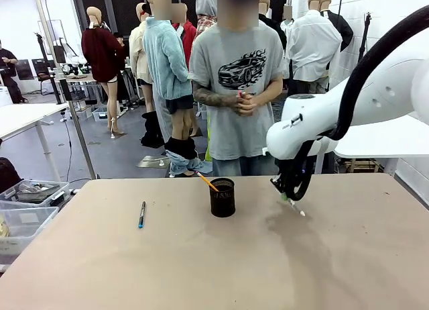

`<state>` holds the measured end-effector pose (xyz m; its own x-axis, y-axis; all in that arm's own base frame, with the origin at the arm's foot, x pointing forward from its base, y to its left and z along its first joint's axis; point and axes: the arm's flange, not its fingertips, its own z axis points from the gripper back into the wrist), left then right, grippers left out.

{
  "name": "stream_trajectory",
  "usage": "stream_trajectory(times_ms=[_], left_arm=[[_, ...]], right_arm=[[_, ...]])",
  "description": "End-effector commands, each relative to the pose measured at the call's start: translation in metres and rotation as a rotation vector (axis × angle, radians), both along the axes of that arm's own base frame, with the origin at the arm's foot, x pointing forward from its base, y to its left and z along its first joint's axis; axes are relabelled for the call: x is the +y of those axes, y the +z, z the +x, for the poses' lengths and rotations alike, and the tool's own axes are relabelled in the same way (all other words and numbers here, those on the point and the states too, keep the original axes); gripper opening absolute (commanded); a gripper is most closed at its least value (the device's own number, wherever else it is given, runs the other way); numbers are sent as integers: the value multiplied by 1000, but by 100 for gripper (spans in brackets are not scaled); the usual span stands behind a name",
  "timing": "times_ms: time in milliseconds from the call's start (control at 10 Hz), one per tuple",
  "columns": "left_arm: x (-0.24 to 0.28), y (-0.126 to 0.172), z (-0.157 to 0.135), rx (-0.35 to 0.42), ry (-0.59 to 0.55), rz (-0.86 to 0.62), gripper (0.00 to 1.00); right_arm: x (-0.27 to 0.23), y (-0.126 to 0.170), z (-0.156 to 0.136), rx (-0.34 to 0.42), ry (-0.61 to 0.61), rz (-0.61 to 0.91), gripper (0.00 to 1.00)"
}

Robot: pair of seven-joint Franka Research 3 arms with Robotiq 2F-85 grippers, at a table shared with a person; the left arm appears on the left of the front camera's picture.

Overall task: Place the pens into the pen holder.
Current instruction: Pick up a writing instrument from the table and place it into the Pen holder.

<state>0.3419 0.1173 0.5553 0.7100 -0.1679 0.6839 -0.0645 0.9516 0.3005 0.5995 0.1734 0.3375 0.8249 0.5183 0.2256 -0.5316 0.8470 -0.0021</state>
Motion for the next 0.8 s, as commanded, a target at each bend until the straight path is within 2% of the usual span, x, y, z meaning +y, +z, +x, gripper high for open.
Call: stream_trajectory(times_ms=[0,200,400,600,700], left_arm=[[0,0,0,-1,6,5,100],[0,0,0,-1,6,5,100],[0,0,0,-1,6,5,100],[0,0,0,-1,6,5,100],[0,0,0,-1,6,5,100]], right_arm=[[-16,24,-33,-122,312,301,0],[-13,50,-43,-295,493,460,0],[-11,66,-48,-404,663,647,0],[-10,68,-44,-405,760,748,0],[-11,69,-38,-435,823,810,0]])
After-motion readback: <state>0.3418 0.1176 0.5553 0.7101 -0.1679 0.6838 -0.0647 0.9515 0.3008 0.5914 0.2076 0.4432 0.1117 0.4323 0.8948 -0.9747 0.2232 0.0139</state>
